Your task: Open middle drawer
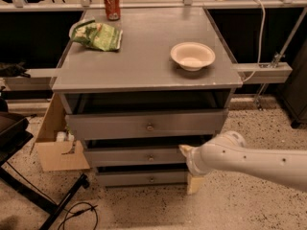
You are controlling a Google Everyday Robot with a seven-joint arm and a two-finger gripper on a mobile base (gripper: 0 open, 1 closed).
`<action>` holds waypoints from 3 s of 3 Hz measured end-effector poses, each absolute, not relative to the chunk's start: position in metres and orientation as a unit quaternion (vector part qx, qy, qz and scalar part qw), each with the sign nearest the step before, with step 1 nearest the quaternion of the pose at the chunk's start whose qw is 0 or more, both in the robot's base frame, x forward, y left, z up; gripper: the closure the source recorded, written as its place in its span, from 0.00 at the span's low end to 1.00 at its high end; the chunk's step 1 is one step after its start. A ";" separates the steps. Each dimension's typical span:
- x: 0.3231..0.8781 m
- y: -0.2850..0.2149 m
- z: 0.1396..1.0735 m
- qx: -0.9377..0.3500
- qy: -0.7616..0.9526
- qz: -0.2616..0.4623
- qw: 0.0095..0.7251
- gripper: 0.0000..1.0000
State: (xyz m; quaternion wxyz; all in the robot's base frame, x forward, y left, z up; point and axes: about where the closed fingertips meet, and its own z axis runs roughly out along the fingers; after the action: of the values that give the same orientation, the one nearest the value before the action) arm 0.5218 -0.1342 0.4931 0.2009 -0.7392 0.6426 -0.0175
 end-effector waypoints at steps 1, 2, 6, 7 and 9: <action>0.563 -0.115 0.474 -0.742 0.640 -0.032 0.196 0.00; 0.600 -0.106 0.459 -0.738 0.650 -0.041 0.178 0.00; 0.616 -0.105 0.404 -0.709 0.691 -0.023 0.141 0.50; 0.606 -0.110 0.397 -0.703 0.698 -0.019 0.131 0.73; 0.600 -0.124 0.399 -0.698 0.705 -0.021 0.124 1.00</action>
Offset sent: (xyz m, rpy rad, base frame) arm 0.1303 0.0396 -0.0490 -0.1157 0.0109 -0.0614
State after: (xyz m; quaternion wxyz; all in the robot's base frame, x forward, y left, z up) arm 0.5997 -0.1243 0.3993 0.1244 -0.6981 0.7048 -0.0214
